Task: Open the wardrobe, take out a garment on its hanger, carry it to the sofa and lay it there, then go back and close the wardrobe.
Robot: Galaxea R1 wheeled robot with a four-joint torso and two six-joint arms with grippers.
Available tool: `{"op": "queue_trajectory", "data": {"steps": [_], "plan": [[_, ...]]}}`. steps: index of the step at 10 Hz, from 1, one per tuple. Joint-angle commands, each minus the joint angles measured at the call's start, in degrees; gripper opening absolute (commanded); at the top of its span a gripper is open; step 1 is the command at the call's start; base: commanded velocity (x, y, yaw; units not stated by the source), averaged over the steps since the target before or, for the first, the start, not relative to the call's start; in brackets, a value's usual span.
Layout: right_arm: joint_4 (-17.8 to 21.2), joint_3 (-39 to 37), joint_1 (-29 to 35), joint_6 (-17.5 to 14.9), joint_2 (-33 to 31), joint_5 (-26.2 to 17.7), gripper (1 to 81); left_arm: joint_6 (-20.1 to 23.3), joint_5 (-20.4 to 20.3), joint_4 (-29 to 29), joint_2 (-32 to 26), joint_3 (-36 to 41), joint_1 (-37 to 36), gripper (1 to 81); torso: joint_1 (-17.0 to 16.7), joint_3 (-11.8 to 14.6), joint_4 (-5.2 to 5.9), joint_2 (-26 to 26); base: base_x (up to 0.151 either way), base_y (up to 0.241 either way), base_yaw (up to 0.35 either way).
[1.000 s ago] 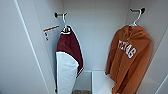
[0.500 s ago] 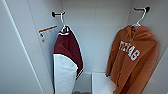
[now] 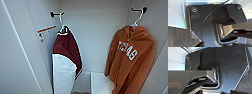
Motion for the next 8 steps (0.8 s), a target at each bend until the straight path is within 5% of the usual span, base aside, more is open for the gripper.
{"op": "queue_trajectory", "data": {"steps": [1, 5, 6, 8], "plan": [[-0.72, 0.21, 1.59, -0.13, 0.27, -2.8, 81.1, -0.27, 6.53, -0.05, 0.19, -0.14, -1.94, 81.1, 0.0, 1.47, -5.35, 0.0, 0.0, 0.0, 0.0], [-0.72, 0.21, 1.68, -0.13, 0.0, -2.8, 81.1, -0.62, 12.69, -0.23, 0.36, -0.4, -1.59, 81.1, 0.0, 3.28, -13.12, 0.0, 0.0, 0.0, 0.0], [-0.72, 0.21, 1.77, -0.13, 0.0, -2.8, 81.1, -0.11, 12.33, -0.22, -0.35, -0.05, -2.03, 81.1, -0.01, 2.01, -9.63, 0.0, 0.0, 0.0, 0.0], [-0.72, 0.21, 1.77, -0.13, 0.0, -2.8, 81.1, 0.34, 12.33, -1.63, -0.08, -0.05, -2.64, 81.1, -0.01, 2.45, -12.65, -0.02, 0.0, 0.0, 0.0]]}}
